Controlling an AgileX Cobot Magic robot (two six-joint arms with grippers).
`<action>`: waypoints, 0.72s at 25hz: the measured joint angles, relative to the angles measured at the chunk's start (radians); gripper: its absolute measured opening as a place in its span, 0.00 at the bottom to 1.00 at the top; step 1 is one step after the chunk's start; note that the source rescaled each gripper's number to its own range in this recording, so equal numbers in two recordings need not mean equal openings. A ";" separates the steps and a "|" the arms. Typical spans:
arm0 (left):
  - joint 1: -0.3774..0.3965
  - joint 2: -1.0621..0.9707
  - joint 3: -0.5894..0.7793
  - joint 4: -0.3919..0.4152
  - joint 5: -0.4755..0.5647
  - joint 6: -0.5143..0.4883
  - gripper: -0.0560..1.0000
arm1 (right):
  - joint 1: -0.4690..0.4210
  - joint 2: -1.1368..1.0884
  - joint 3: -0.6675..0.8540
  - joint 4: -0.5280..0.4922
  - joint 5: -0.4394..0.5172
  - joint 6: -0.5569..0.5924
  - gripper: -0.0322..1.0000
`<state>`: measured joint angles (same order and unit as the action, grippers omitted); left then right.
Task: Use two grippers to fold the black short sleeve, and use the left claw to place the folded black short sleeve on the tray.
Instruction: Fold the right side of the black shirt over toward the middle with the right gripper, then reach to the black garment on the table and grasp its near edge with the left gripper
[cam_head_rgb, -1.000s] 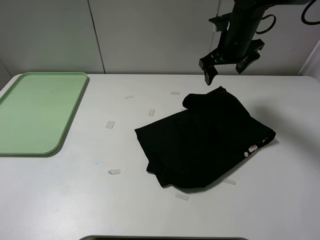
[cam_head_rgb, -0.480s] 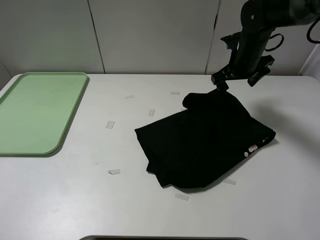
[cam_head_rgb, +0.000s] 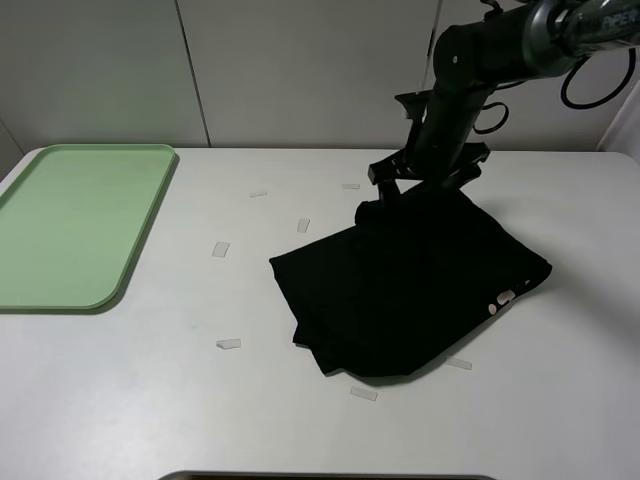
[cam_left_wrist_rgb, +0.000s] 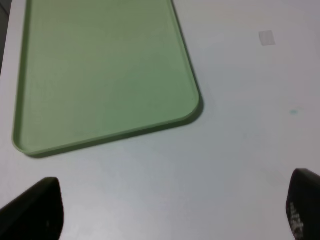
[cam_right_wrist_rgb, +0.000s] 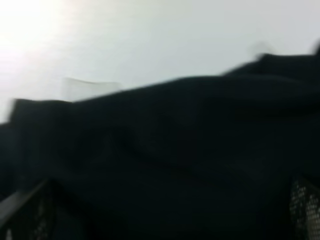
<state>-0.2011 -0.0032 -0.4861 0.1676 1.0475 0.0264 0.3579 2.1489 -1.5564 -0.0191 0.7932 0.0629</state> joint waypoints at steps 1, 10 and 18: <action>0.000 0.000 0.000 0.000 0.000 0.000 0.88 | 0.006 0.004 0.000 0.004 -0.005 0.001 1.00; 0.000 0.000 0.000 0.000 0.000 0.000 0.88 | 0.017 0.031 0.000 0.003 -0.004 0.001 1.00; 0.000 0.000 0.000 0.000 0.000 0.000 0.88 | 0.006 -0.111 -0.003 -0.067 0.082 -0.016 1.00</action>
<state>-0.2011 -0.0032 -0.4861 0.1676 1.0475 0.0264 0.3641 2.0382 -1.5595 -0.0859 0.8754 0.0469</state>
